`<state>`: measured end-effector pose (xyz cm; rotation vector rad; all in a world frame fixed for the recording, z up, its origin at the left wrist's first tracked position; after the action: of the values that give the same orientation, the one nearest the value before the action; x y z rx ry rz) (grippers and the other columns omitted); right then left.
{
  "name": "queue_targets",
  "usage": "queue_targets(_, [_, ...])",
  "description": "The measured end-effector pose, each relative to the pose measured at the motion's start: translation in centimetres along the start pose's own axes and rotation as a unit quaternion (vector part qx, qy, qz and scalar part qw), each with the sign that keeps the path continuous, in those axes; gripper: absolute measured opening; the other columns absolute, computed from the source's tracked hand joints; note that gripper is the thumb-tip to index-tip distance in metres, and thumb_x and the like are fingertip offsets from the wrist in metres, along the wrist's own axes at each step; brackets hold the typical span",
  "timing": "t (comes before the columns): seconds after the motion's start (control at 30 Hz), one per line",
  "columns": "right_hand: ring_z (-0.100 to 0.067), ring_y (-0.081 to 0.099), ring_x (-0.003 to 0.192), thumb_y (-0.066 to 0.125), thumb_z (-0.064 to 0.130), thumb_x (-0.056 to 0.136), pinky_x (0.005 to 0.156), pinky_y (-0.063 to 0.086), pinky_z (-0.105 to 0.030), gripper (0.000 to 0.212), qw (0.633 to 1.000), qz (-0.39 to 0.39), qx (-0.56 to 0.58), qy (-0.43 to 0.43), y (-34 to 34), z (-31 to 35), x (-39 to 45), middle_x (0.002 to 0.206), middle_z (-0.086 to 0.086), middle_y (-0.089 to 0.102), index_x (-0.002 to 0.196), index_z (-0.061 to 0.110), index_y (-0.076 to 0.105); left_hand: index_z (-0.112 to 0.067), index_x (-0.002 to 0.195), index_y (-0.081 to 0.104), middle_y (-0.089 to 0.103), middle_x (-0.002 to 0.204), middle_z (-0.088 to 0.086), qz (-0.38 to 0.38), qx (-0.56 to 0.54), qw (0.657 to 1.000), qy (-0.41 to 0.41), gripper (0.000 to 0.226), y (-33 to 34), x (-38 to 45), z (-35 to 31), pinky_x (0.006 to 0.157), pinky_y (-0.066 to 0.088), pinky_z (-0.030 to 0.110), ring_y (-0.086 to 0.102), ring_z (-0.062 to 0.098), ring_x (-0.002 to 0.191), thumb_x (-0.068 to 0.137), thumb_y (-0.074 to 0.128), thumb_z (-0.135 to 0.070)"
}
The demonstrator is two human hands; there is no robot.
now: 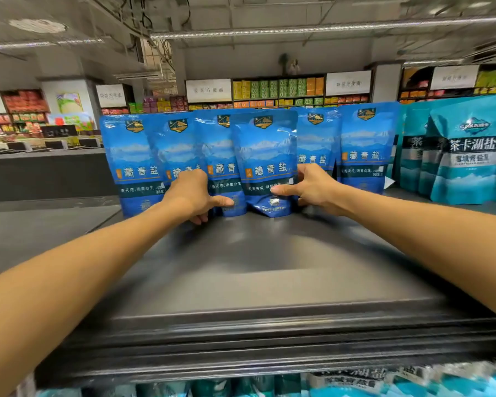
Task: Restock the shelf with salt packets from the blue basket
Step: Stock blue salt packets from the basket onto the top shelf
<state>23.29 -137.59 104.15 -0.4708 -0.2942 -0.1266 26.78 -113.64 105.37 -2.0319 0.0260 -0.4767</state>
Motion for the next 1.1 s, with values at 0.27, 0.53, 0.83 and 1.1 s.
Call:
queue_targets(0.27, [-0.012,0.058,0.075,0.082,0.040,0.082,0.067,0.044,-0.027,0.038,0.997,-0.042,-0.054,0.020,0.5,-1.0,1.3,0.091,0.003,0.071,0.108,0.015,0.070,-0.008,0.056,0.067,0.065,0.043,-0.002,-0.031,0.099,0.995,0.013,0.065,-0.1,0.3,0.1,0.067,0.063,0.037,0.059,0.005,0.033,0.080,0.068,-0.068])
queue_targets(0.53, [0.001,0.065,0.072,0.080,0.044,0.083,0.054,0.043,-0.017,0.039,0.998,-0.070,0.004,-0.006,0.2,0.6,1.3,0.097,0.007,0.074,0.113,0.020,0.069,-0.010,0.061,0.066,0.059,0.036,-0.005,-0.048,0.115,0.992,0.012,0.062,-0.9,-0.6,-0.3,0.068,0.062,0.035,0.051,0.003,0.026,0.090,0.061,-0.065])
queue_targets(0.83, [0.007,0.049,0.038,0.078,0.040,0.087,0.040,0.035,-0.008,0.037,0.998,-0.064,-0.002,-0.001,0.2,1.2,0.8,0.061,0.018,0.067,0.113,0.015,0.071,-0.012,0.055,0.068,0.064,0.043,-0.003,-0.056,0.119,0.990,0.046,0.064,-1.4,-1.6,-1.0,0.068,0.063,0.040,0.059,0.008,0.040,0.093,0.058,-0.063])
queue_targets(1.1, [-0.030,0.052,0.074,0.080,0.044,0.082,0.075,0.048,-0.037,0.044,0.996,-0.040,-0.047,0.069,0.5,0.9,-1.5,0.077,-0.008,0.058,0.096,0.010,0.056,-0.012,0.058,0.068,0.067,0.053,-0.003,-0.075,0.129,0.988,0.041,0.060,-1.7,-1.9,-0.6,0.066,0.056,0.034,0.067,0.020,0.062,0.094,0.058,-0.059])
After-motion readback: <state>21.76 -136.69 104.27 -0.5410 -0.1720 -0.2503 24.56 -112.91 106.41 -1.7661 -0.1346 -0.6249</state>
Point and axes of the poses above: each hand's wrist, its own x-axis towards the middle knuckle, its own y-axis out of the palm, z = x × y, the point moved 7 cm from there along x, towards the middle knuckle
